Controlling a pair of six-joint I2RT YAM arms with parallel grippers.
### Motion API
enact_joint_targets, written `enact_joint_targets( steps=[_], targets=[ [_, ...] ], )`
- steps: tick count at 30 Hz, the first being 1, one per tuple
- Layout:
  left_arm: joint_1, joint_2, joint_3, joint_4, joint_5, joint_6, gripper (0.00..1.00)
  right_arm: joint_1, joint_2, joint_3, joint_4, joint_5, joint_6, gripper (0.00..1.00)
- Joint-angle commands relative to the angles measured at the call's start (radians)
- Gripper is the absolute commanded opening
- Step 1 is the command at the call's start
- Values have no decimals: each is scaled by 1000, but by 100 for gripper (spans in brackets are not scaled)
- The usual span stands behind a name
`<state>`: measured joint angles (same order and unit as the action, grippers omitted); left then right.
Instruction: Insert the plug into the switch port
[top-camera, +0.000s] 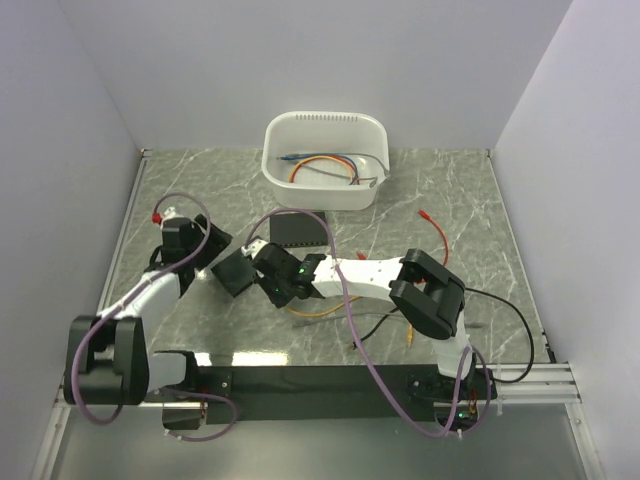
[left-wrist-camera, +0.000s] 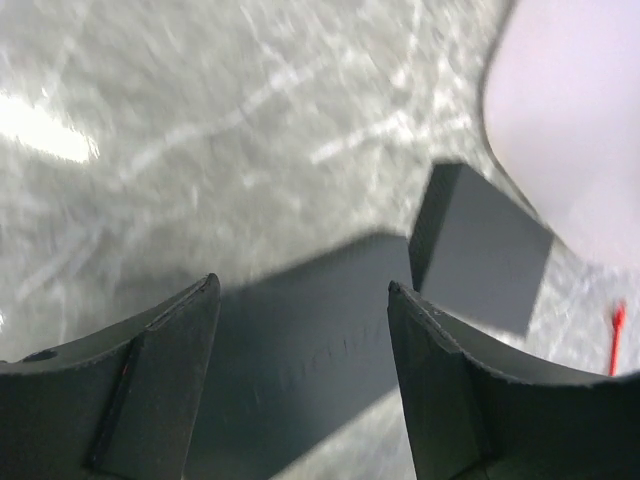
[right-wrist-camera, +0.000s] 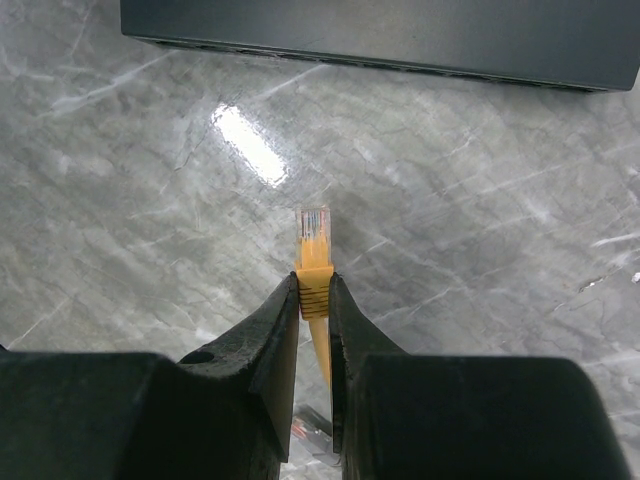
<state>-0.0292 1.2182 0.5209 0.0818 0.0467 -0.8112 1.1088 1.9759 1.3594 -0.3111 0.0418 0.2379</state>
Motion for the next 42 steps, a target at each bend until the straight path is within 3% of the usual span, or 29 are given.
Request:
enact_joint_targets(
  steps=[1,8,13,24,32,42],
  targets=[
    [25,93,53,-21,-25,27,72,8,-17,3,-2,32,-17,0],
    [-23,115,-38,44,16,1,70,6,-25,-2,18,33,-34,0],
    [-132,63,-25,7,-16,-45,70,6,7,53,10,20,-52,0],
    [-133,171,-58,134,39,-66,69,5,66,113,-49,29,-63,0],
    [-133,191,-51,148,35,-54,70,13,29,37,-11,15,-34,0],
    [-133,198,-76,173,41,-57,70,28,74,109,-40,23,-25,0]
  ],
)
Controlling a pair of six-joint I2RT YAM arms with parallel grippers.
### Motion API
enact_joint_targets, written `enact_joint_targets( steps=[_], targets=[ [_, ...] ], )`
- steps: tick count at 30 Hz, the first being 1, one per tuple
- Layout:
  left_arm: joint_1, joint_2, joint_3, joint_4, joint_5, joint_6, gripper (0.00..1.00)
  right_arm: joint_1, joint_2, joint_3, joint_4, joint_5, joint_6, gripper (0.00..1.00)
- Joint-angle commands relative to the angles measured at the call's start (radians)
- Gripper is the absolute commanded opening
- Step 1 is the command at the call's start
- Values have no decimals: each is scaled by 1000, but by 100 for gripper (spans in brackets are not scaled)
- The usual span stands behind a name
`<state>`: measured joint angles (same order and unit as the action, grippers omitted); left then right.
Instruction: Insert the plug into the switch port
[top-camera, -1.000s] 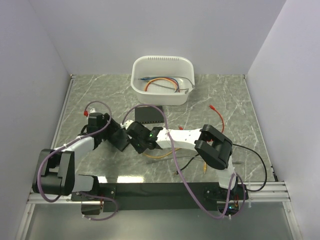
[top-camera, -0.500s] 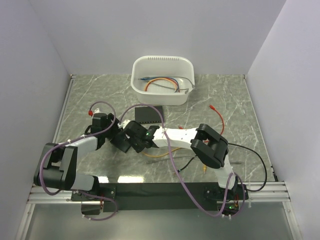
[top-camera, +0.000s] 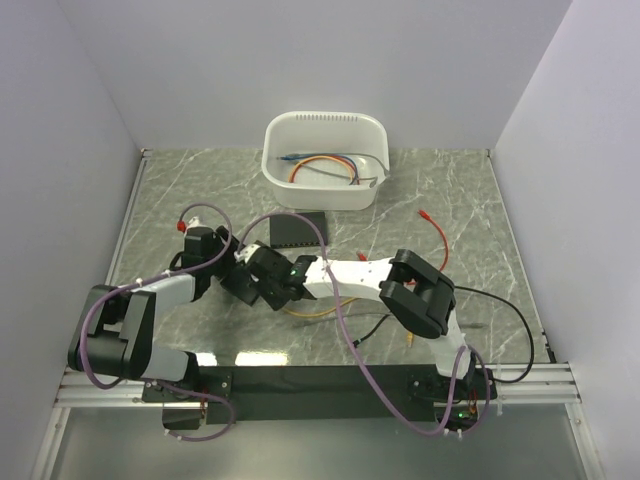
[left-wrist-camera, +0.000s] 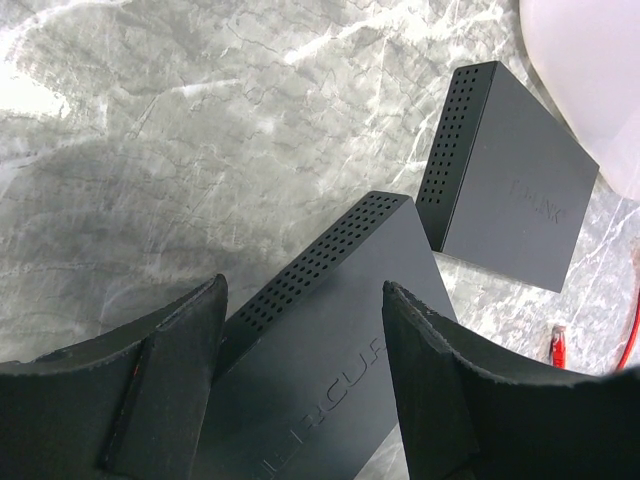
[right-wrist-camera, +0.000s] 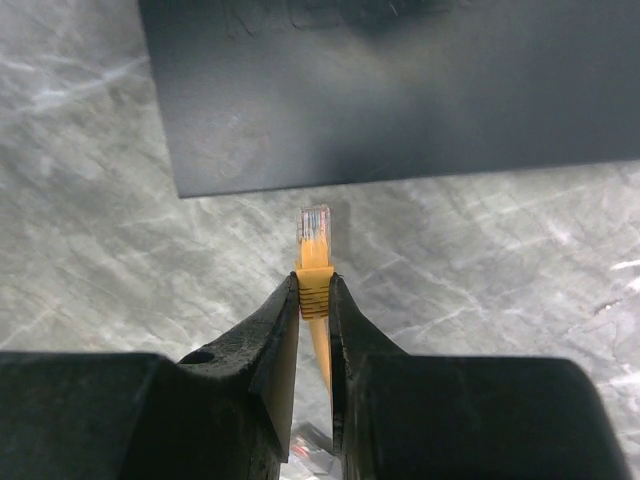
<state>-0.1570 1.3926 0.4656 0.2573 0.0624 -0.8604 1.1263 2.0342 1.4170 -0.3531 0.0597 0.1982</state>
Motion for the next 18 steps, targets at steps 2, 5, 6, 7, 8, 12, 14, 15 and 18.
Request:
enact_joint_targets(
  steps=[2,5,6,7,8,12,14,15,18],
  targets=[
    [-6,28,-22,5,25,-11,70,12,23,71,-1,5,17,0],
    [-6,37,-30,22,33,-12,69,12,32,92,-6,14,20,0],
    [-6,42,-33,23,33,-15,69,12,37,106,-10,14,20,0],
    [-6,43,-36,26,33,-15,69,12,38,111,-12,15,21,0],
    [-6,45,-39,31,34,-15,69,12,40,117,-12,15,23,0],
    [-6,48,-45,37,39,-15,69,13,66,146,-20,23,24,0],
    [-6,45,-50,39,40,-14,69,13,76,155,-27,40,32,0],
    [-6,43,-51,40,40,-14,69,13,86,163,-29,52,35,0],
    [-6,46,-58,48,43,-15,69,13,107,187,-52,112,40,0]
  ],
)
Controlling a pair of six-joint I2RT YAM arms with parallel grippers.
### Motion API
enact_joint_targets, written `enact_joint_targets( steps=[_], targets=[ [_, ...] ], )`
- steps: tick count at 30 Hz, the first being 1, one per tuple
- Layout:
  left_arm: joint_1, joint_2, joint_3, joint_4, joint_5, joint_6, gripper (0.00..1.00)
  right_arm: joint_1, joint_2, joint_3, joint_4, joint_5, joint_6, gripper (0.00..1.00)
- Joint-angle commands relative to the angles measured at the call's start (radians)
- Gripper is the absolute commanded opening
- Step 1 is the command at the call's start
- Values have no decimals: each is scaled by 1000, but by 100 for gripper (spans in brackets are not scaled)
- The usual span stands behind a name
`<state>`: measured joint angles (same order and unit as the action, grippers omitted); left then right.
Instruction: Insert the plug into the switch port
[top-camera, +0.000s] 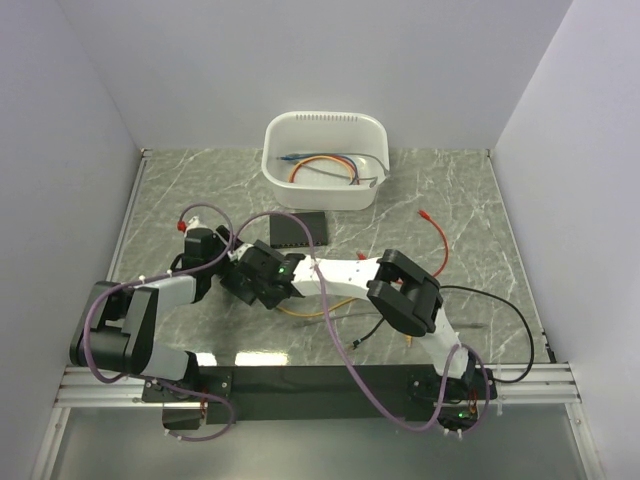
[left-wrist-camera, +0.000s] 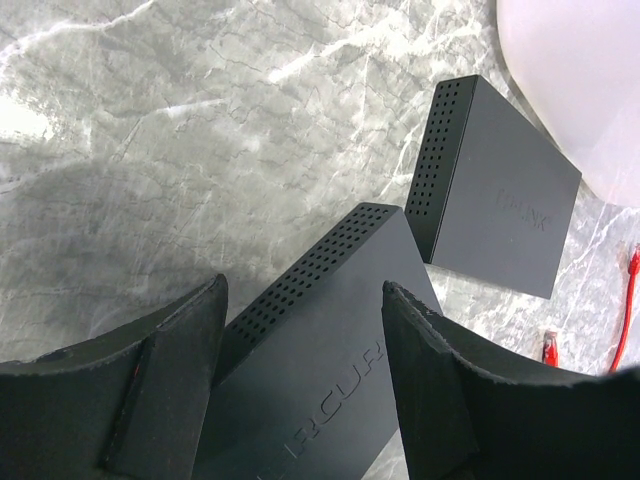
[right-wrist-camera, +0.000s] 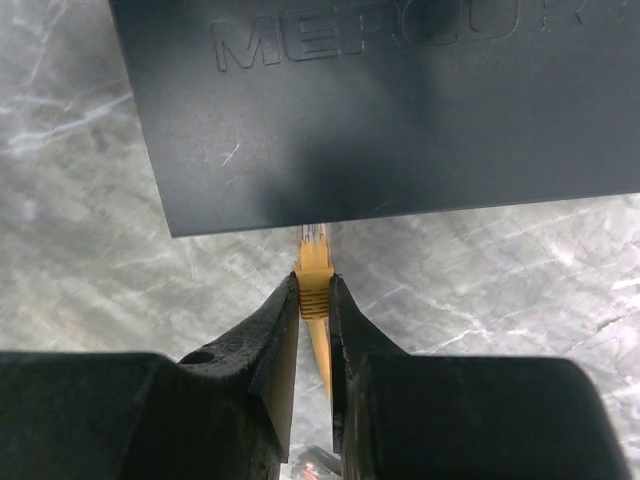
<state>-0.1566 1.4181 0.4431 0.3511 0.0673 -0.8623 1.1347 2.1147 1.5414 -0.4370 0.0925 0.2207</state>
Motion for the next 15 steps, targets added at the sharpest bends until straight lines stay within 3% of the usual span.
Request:
enact_joint_targets(
  steps=[1,15],
  targets=[
    [-6,19,-41,-41,40,-15,69,5,30,71,26,134,20,0],
    [-6,76,-73,45,94,-44,69,40,-36,36,110,161,12,0]
  ],
)
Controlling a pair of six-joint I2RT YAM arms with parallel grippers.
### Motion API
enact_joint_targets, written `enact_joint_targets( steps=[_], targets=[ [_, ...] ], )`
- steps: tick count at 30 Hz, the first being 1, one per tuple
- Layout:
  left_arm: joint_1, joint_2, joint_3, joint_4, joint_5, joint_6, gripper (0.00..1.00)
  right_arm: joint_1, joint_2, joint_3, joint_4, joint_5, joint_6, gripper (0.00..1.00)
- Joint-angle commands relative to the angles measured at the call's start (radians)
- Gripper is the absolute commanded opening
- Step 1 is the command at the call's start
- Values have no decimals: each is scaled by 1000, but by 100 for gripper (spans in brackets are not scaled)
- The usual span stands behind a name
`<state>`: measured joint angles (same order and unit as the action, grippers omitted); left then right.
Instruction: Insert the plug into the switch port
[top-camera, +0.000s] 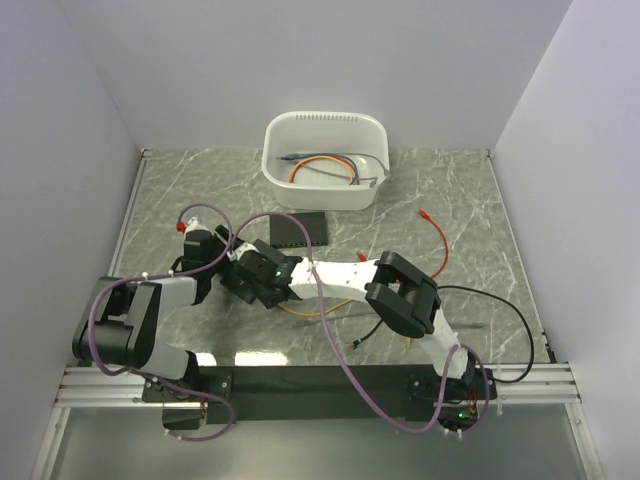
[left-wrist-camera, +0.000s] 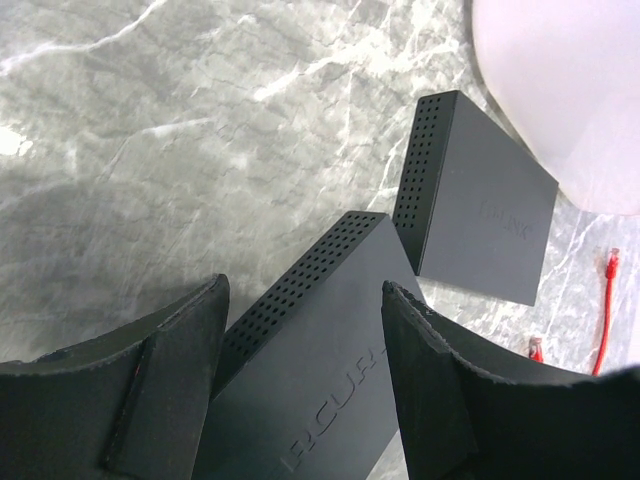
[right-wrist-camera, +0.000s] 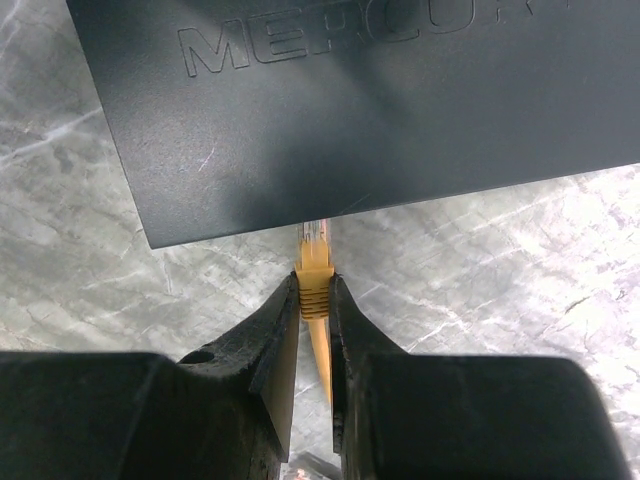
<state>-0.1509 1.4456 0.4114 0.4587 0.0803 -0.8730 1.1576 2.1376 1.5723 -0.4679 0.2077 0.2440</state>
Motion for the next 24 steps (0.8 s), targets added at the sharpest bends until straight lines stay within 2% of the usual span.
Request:
enact_joint_targets(
  steps=[1,8,16,24],
  targets=[
    [-12,53,-42,-58,88,-37,69,24,-61,9,143,48,-14,0],
    [-12,56,-49,-45,101,-46,68,60,-59,40,130,96,-22,0],
    [-12,50,-52,-54,99,-37,68,60,-31,95,72,246,-8,0],
    [-12,59,-56,-40,105,-37,68,54,-27,97,89,245,-9,0]
  ],
)
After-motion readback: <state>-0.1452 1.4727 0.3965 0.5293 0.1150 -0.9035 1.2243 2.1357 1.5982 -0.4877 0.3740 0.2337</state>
